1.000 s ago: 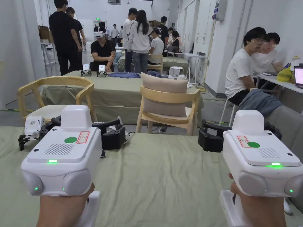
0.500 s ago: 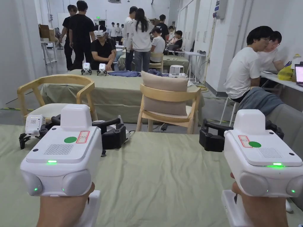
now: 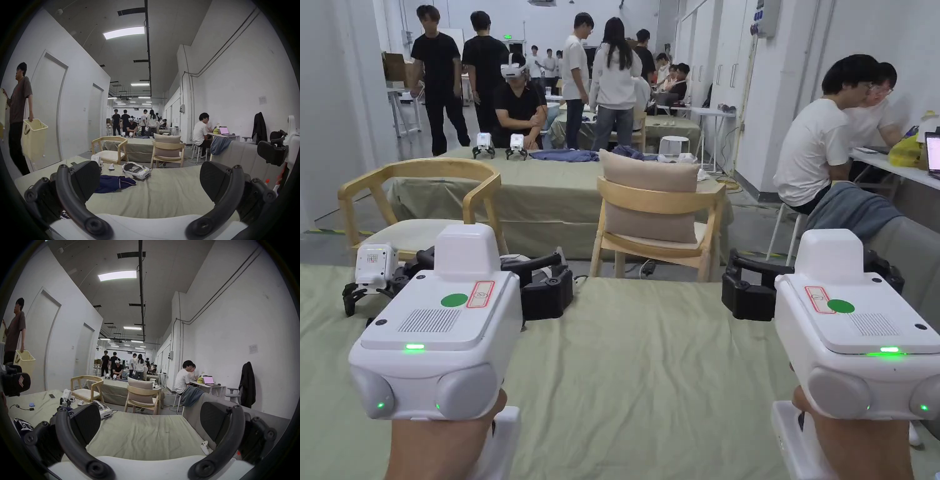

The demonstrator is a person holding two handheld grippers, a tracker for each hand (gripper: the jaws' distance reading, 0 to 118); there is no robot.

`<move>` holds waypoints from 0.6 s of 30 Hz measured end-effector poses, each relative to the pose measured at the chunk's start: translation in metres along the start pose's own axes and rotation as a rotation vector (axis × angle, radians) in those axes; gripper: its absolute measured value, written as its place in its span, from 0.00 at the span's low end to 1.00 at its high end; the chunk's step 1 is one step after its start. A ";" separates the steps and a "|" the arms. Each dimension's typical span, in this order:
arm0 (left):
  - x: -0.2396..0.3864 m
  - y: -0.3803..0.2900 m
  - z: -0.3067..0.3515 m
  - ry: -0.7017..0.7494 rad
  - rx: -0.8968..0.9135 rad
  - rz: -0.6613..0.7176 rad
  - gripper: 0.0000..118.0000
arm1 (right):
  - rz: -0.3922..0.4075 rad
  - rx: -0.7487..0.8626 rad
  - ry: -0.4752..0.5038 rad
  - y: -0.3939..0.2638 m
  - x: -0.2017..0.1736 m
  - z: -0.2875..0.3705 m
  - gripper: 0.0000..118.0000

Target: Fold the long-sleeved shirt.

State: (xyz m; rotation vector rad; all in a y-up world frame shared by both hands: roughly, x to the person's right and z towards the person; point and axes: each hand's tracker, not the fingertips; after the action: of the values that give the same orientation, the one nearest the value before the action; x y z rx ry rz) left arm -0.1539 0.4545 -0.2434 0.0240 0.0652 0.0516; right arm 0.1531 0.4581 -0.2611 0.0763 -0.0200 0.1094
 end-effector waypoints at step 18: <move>-0.004 0.000 -0.005 0.016 0.022 -0.016 0.94 | -0.020 -0.006 0.003 -0.002 0.003 0.000 1.00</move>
State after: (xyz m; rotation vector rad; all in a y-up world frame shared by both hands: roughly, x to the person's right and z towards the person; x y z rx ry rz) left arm -0.1580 0.4547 -0.2477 0.0448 0.0818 0.0351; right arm 0.1560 0.4566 -0.2614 0.0700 -0.0167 0.0896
